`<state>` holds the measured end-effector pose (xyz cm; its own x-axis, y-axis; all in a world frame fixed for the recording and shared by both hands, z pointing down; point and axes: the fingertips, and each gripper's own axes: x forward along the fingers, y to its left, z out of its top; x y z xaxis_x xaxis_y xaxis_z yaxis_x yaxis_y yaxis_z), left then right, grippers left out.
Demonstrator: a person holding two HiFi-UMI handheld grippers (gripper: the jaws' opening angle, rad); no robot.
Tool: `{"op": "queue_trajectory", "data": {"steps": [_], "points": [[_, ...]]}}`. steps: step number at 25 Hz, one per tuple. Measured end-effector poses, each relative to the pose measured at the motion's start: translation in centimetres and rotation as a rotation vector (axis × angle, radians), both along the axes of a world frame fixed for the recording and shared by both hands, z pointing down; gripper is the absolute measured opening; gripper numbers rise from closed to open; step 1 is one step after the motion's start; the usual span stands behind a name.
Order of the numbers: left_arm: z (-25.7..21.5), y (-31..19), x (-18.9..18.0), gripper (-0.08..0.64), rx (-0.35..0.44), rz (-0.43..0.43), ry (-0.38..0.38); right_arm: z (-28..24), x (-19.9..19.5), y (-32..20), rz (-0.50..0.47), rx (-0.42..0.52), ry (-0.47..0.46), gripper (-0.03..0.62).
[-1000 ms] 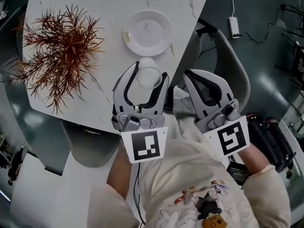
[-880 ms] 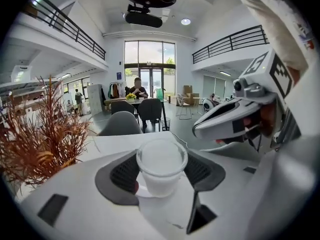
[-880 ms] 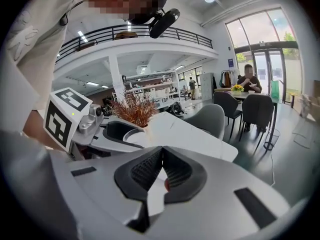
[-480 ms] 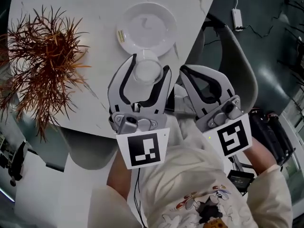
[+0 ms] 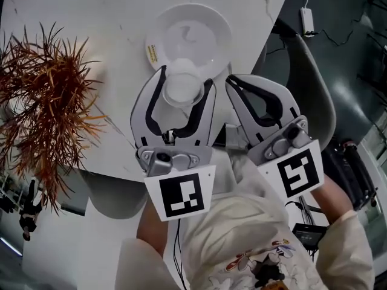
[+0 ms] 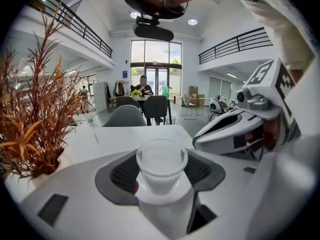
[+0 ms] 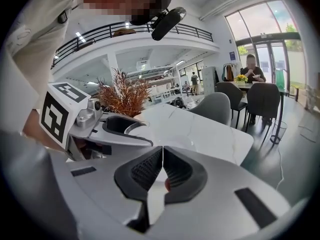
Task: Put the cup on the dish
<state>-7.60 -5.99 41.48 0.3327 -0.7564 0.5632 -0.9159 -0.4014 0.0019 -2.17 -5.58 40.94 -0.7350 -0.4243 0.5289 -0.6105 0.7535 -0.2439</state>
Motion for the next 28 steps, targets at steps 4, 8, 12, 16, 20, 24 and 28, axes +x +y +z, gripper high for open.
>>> {"op": "queue_trajectory", "data": {"steps": [4, 8, 12, 16, 20, 24, 28], "points": [[0.7, -0.3, 0.0, 0.278, -0.007, -0.009, 0.011, 0.8, 0.0, -0.5, 0.01, -0.007, -0.002, 0.006], [1.1, -0.7, 0.4, 0.278, -0.011, -0.006, 0.018, 1.3, 0.0, -0.9, 0.025, -0.015, -0.006, 0.006], [1.5, -1.2, 0.4, 0.278, -0.013, -0.002, 0.017, 1.7, -0.1, -1.2, 0.026, -0.019, -0.008, 0.006], [1.8, -1.8, 0.6, 0.278, -0.015, 0.006, 0.019, 2.1, 0.2, -1.5, 0.032, -0.026, -0.003, 0.006], [1.9, -2.4, 1.0, 0.278, -0.018, 0.019, 0.018, 2.1, 0.4, -1.9, 0.042, -0.028, -0.009, 0.006], [1.9, -2.9, 1.3, 0.278, -0.008, 0.013, 0.023, 2.4, 0.8, -2.2, 0.046, -0.035, -0.007, 0.006], [2.1, -3.1, 1.2, 0.278, 0.004, 0.009, 0.024, 2.6, 1.2, -2.5, 0.062, -0.036, -0.007, 0.006]]}}
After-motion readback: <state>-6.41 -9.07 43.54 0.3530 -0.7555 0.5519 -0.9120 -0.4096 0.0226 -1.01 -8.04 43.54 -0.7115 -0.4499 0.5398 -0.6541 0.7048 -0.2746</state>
